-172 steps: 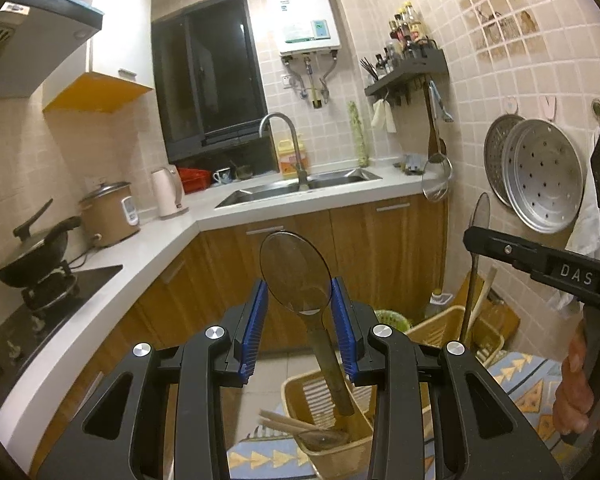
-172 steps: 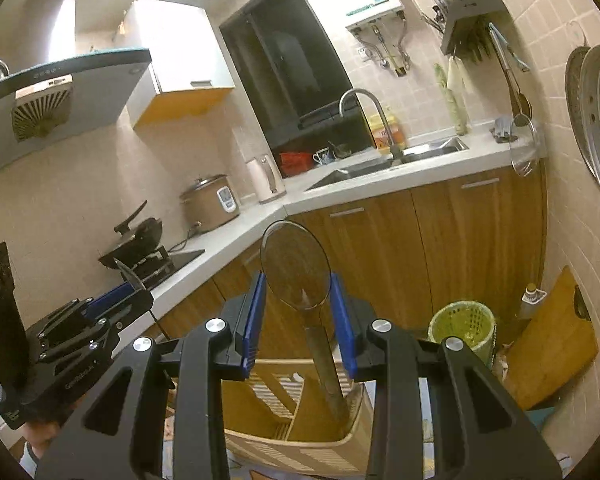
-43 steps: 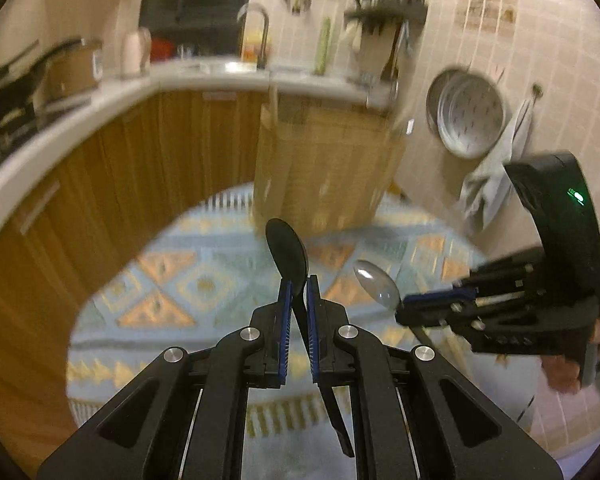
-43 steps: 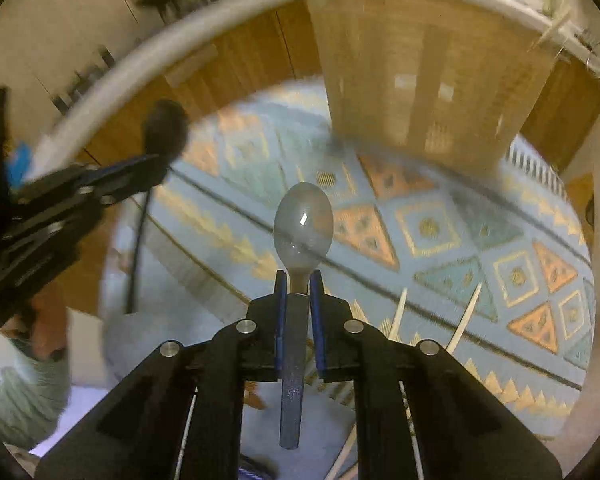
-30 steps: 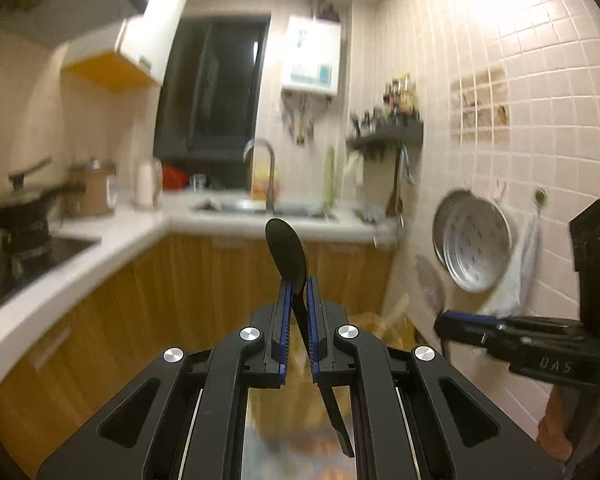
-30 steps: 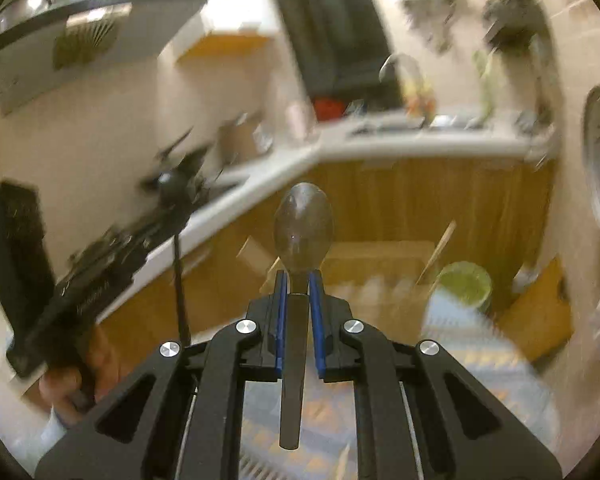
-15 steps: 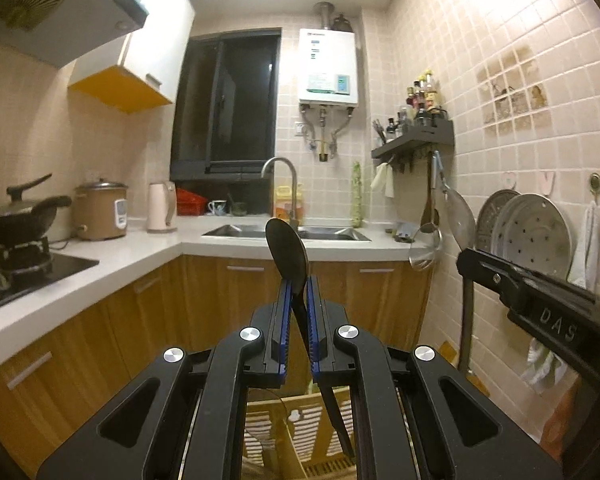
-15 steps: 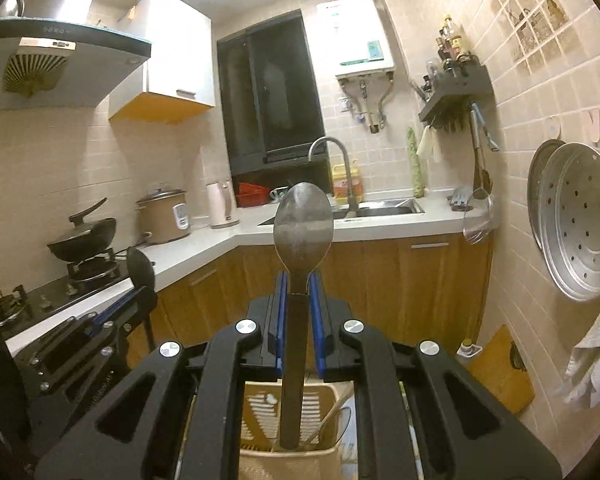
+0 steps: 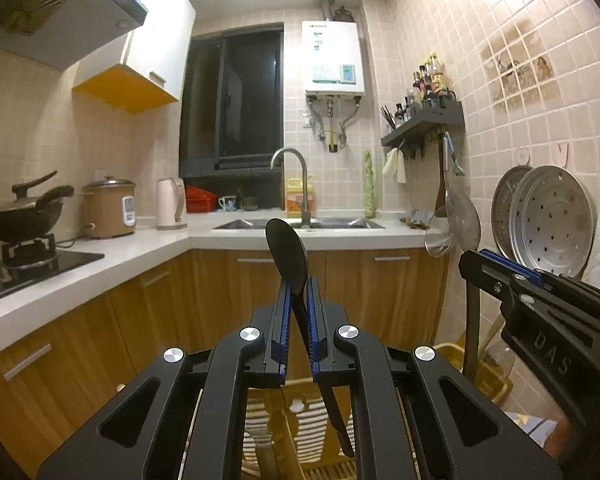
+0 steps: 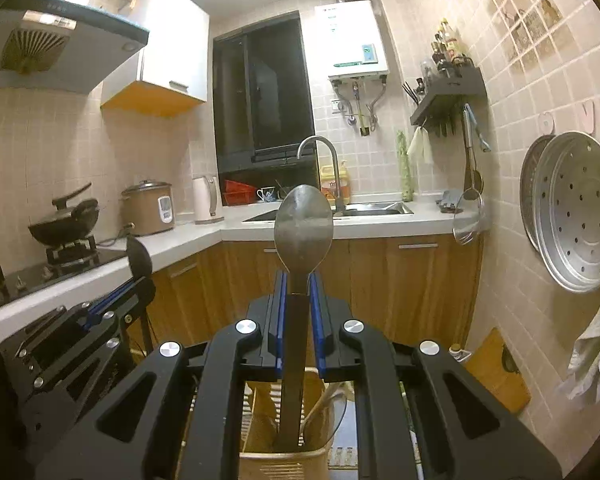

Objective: Organize utensils
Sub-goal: 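Open both tools to drop the spoons into the basket, then grasp a wooden chopstick with the left tool while the right tool grasps another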

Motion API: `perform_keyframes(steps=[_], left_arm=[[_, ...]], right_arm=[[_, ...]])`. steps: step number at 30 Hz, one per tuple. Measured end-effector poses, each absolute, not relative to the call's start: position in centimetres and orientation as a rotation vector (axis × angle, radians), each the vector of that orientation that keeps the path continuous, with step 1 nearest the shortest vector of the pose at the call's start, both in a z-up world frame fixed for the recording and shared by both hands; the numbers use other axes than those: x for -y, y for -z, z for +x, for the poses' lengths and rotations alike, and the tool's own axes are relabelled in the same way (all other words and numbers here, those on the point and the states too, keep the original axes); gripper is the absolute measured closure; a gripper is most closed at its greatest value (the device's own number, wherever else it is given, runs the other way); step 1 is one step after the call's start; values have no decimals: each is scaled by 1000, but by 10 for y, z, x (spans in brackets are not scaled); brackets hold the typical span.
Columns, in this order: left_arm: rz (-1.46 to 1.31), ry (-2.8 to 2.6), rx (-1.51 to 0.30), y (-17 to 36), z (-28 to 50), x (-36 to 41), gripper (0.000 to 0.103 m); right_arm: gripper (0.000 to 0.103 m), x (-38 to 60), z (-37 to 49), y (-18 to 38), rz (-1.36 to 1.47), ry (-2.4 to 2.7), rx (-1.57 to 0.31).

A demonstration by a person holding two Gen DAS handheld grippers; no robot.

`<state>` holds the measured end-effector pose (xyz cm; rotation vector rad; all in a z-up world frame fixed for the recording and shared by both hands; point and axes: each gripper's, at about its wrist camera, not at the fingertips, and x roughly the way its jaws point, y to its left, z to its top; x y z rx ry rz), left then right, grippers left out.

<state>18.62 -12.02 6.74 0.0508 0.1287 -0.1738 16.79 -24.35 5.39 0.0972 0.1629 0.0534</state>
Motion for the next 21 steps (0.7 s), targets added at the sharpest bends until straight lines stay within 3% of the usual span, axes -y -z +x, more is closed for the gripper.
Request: perform_keyframes(steps=[5,8,9,10,11,21], left_arm=[[61,209,-141,-58,185,118,93],[47,246,-157,-59,179,111,81],[44,260,-159,-61,175,108,72],[41,270,-159,-63,172,106,63],[31,292,-154,-67,165,101,60],[-45,431,-182,-124,101,60,55]], right_arm=[[93,248,161,-43,117,-86,-192],[86,259,154,-43,156,-126,-240],[79,264,147,-44,166,-136,-248],[58,267,141,-46,168,-137,-252],[38,269,136,-48,169,-137,-248],[38,267,63,-78,91,-146,-347]])
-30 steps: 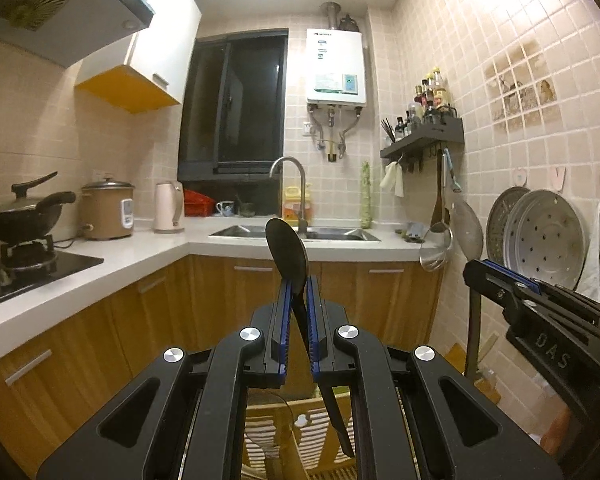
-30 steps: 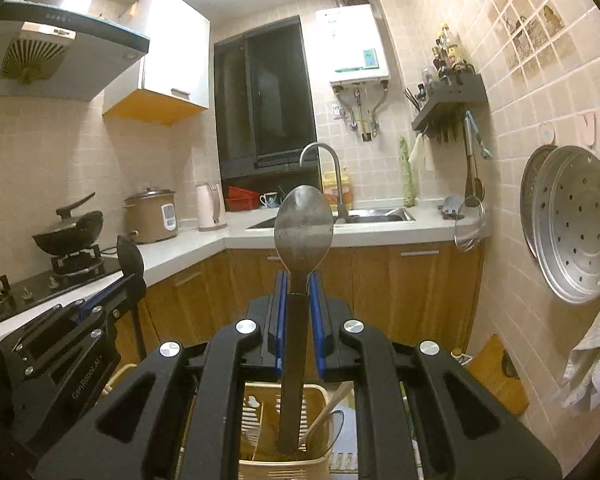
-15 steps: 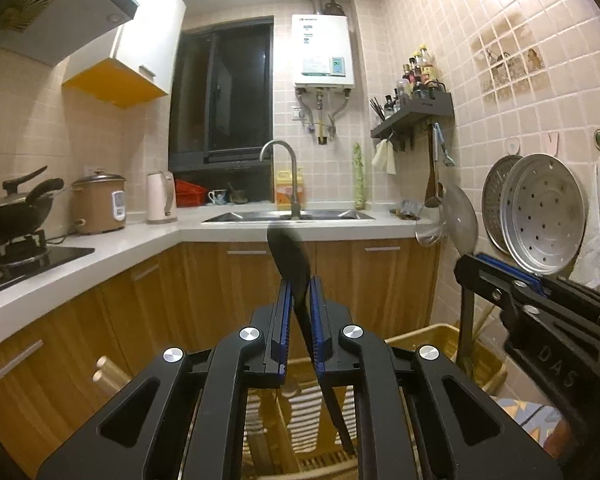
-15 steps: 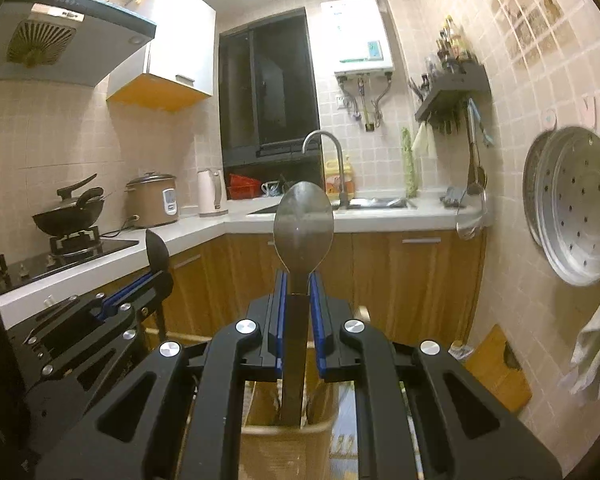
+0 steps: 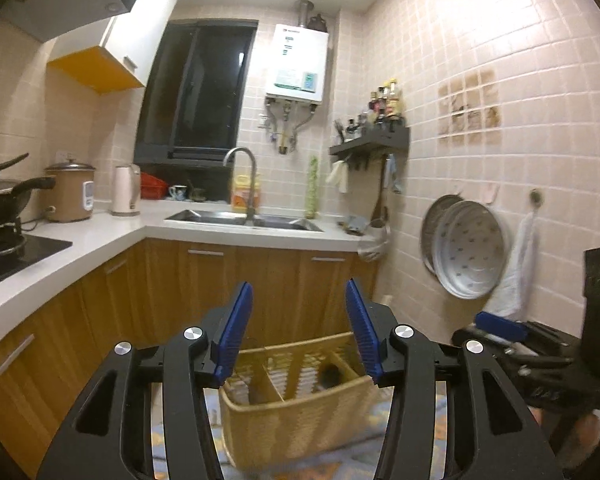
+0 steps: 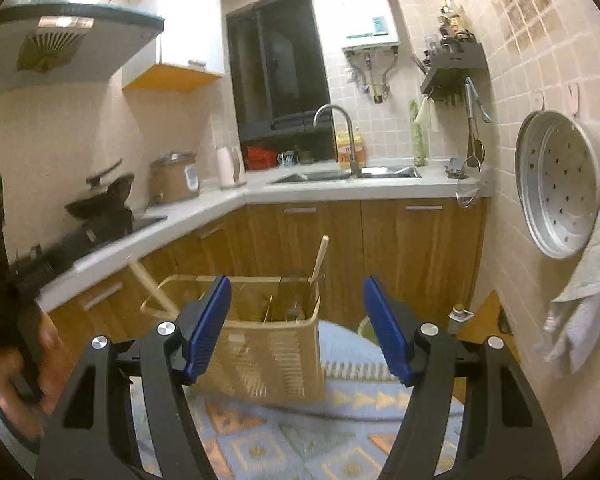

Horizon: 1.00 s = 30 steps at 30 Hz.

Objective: Organize utensils
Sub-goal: 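Grasp a wooden chopstick with the left tool while the right tool grasps another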

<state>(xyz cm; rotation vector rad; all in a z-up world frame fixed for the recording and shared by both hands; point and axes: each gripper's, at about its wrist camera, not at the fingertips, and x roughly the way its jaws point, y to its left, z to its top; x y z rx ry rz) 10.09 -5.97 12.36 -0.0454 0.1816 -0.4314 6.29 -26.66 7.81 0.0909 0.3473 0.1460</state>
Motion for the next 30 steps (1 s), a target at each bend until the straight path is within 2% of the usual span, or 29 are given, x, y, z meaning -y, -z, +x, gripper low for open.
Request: perform_keyframes(steps=[3,5,7,8,10,13,15,17,19,26,28,30], left_arm=[[-16,471,-268,-132,83,59,50],[16,513,-369,-129,75,64,50],[37,547,-464,-116,69,70,50],[46,562,-535,-104,65,75,50],[45,572,-635,-83,63,80,51],[4,590,-753,-52,66,80,56],[-23,599,-854,-27,73,83,63],[-42,619,-951,-2,78,87,65],[-55,652,-1030,17,80,92,68],[-19,640,-1121,58,73,121,68],[3,628,-1132,65,71,127,68],[12,631,-1145,72,68,133,68]], right_arm=[[38,259,51,-84,57,-146,-454],[38,257,51,-77,70,-163,-598],[35,257,55,-59,88,-165,-754],[29,259,58,-45,112,-168,-851],[25,265,57,-16,192,-194,-990],[25,271,47,21,229,-198,-1111],[32,273,40,40,233,-203,-1166],[54,274,33,59,271,-229,-1225],[65,272,27,70,303,-246,-1250],[66,247,10,74,159,-230,-1210],[70,240,3,75,108,-229,-1197],[79,231,-3,75,33,-219,-1170]])
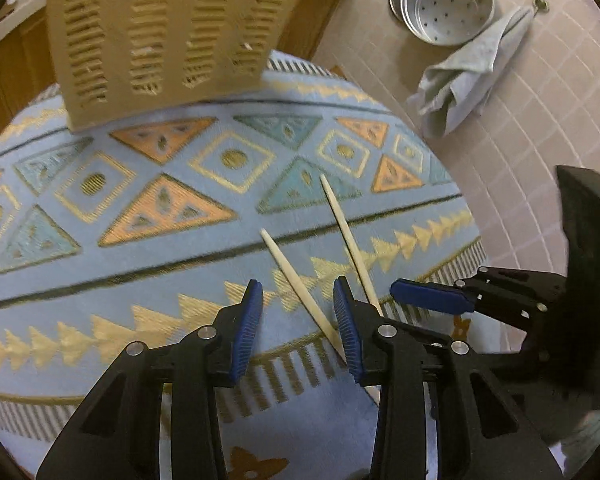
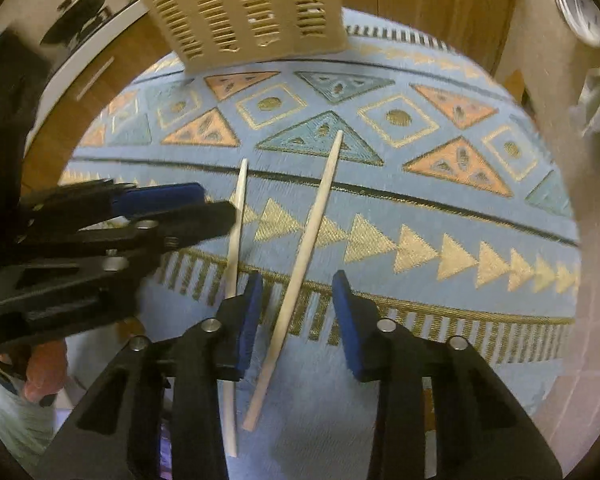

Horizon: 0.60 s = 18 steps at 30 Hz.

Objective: Organize utensils
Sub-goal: 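Grasp a wooden chopstick with the left tool while the right tool grasps another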

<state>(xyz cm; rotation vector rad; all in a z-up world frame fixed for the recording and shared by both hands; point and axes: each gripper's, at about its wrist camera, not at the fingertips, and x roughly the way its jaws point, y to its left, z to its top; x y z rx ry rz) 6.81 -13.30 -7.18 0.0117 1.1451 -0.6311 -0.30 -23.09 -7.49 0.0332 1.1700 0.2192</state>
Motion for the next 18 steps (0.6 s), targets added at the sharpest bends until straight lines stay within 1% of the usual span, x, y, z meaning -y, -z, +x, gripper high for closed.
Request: perform_keyframes(steps=[2,4,6,14,15,16,17,18], left_arm=[[38,614,-1128,71,66,136,68],[45,605,-1126,69,66,140,68],[68,590,-1120,70,61,143,68],[220,517,-1061,73,40,168,68],[237,506,-1049,74,38,170,69],[257,492,-1036,75,37,172,76],[285,468,-1015,77,35,175,81],[301,450,-999,76,34,176,91]], right_arm=[[91,224,-14,77,-48,-222,-1143],[95,227,-19,75,-54,-240,-1146],[97,236,-21,74,-27,-249,-1152],[98,257,-35,75,3,-263,-1144],[98,257,-35,76,8,-266,-1144],[98,259,-37,76,13,-268,-1144],[98,260,-38,76,15,-271,-1142],[98,261,-38,76,14,-275,-1139]])
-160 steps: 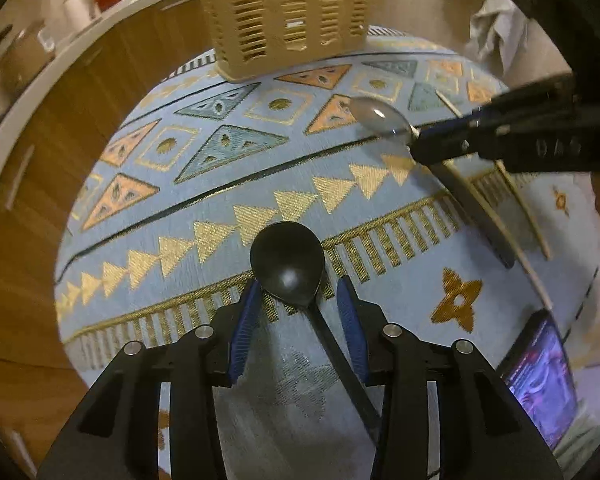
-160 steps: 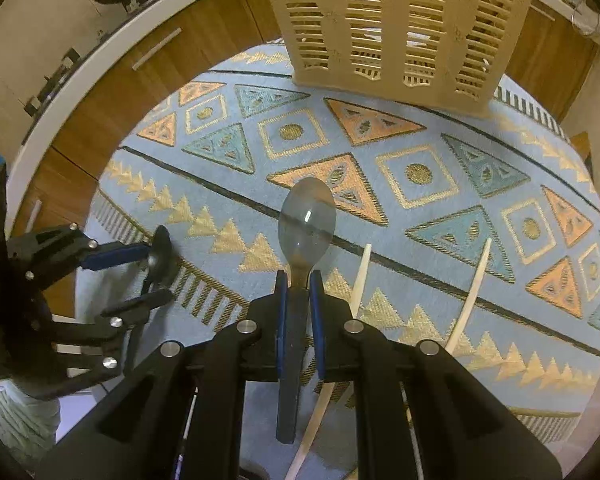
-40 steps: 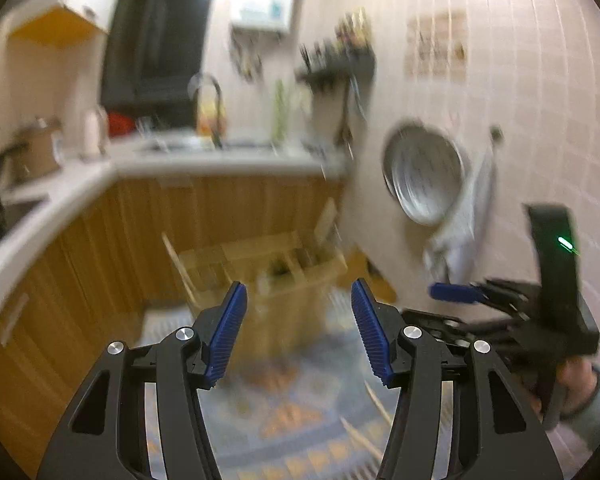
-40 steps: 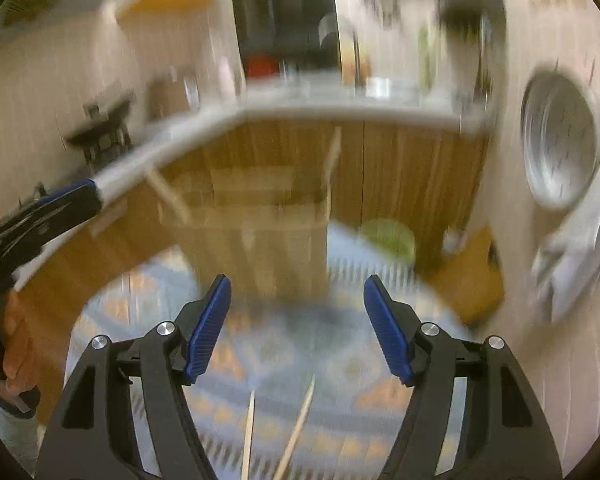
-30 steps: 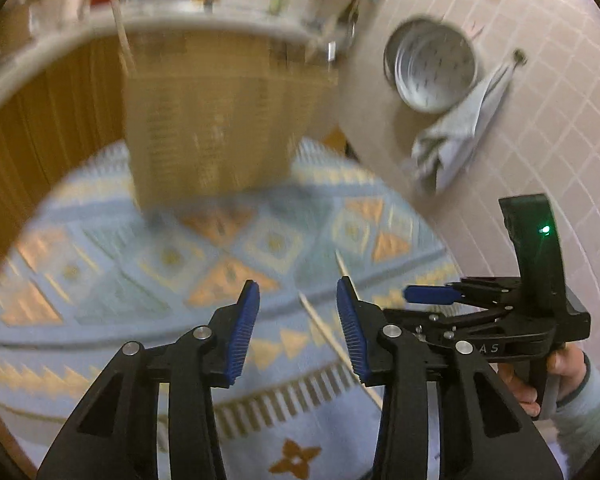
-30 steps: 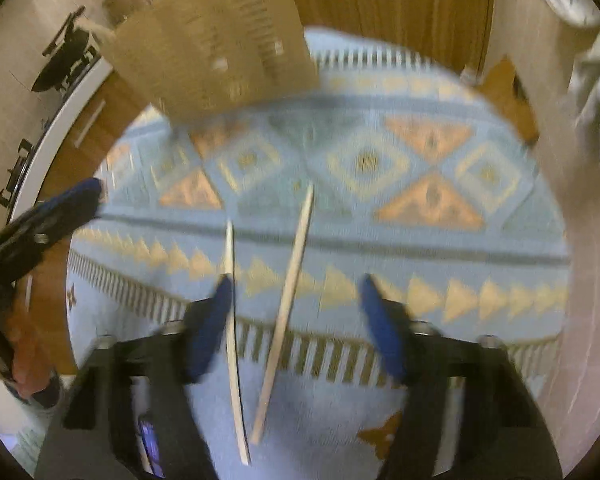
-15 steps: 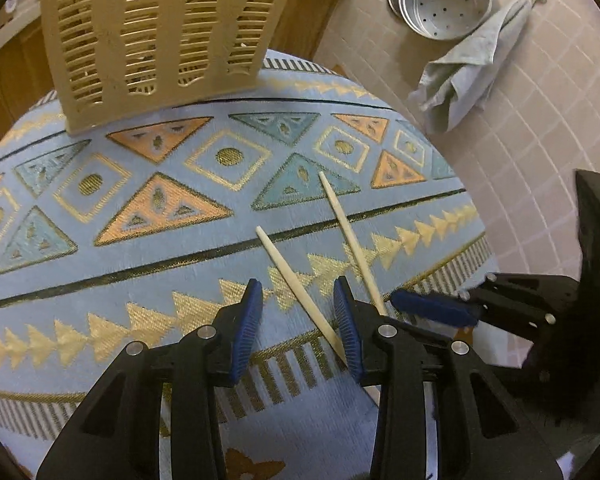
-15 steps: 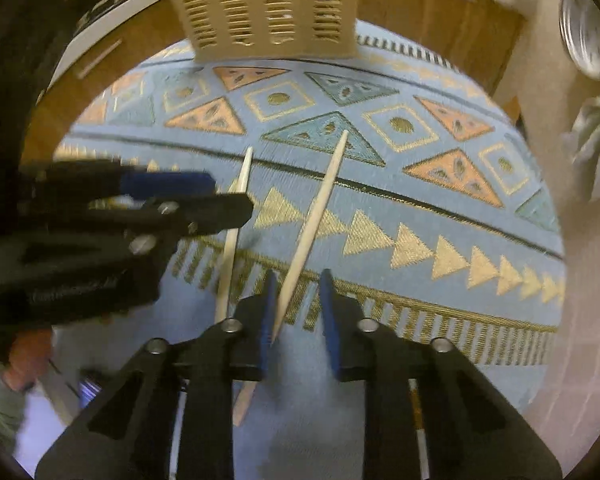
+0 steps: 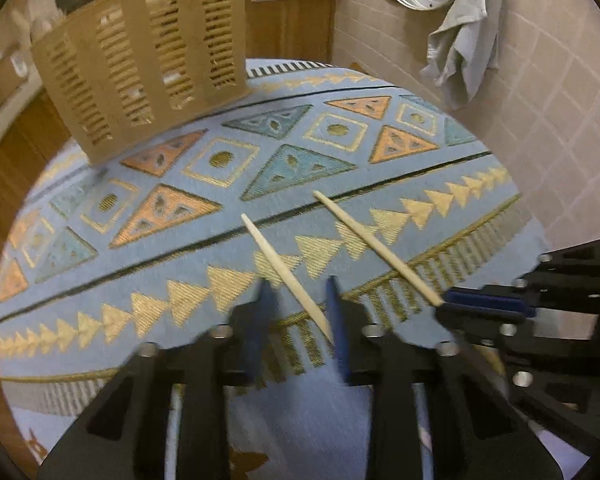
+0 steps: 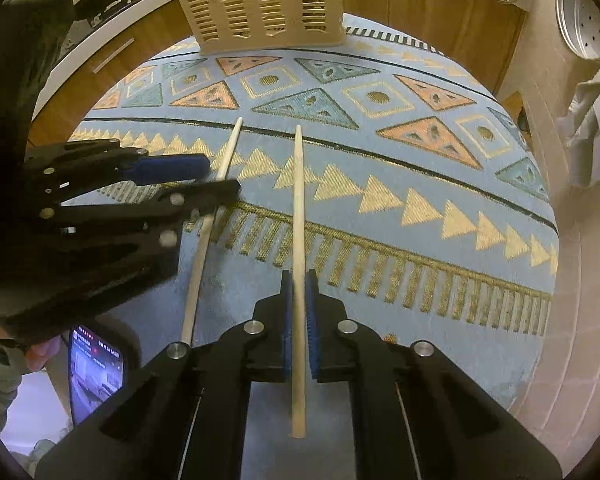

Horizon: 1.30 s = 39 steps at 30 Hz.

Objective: Organize utensils
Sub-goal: 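Grasp a wooden chopstick with the left tool while the right tool grasps another, then lift both held chopsticks up over the beige basket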

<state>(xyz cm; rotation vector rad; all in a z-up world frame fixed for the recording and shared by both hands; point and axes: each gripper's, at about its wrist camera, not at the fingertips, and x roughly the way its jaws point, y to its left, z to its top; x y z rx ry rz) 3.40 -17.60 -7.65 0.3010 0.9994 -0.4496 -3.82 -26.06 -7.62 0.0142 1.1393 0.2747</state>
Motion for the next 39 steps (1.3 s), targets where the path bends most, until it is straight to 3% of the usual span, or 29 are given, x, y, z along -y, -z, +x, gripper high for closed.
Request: perform_keyframes(steps=[6,15,24,30,31,32,33,36,38,39], left_arm=[[265,460,-959,76,48,176,99],[130,624,-1039,63,83,123,99],[215,610,-1121,67,71,89,98],[193,677,-1224,66,75,85,93],[195,680,-1233,66,75,84,93],[205,683,-1243,66,74,85,93],[218,685,-1251,66,75,87,93],[254,683,-1266,69,78,94,93],[282,680,-1272,67,78,96,93],[298,678,-1276,67,78,99,93]], right_arm=[[98,261,-36,76,23,-282,-1131],[98,266,-12,77,146,-307,-1172],[96,266,8,77,195,-287,-1215],[77,259,26,72,181,-298,-1275],[70,258,28,71,171,-287,-1271],[55,256,31,69,155,-279,-1266],[49,255,33,68,150,-281,-1260],[51,249,40,67,115,-301,-1269],[67,244,44,70,91,-309,-1296],[68,240,45,72,80,-315,-1309]])
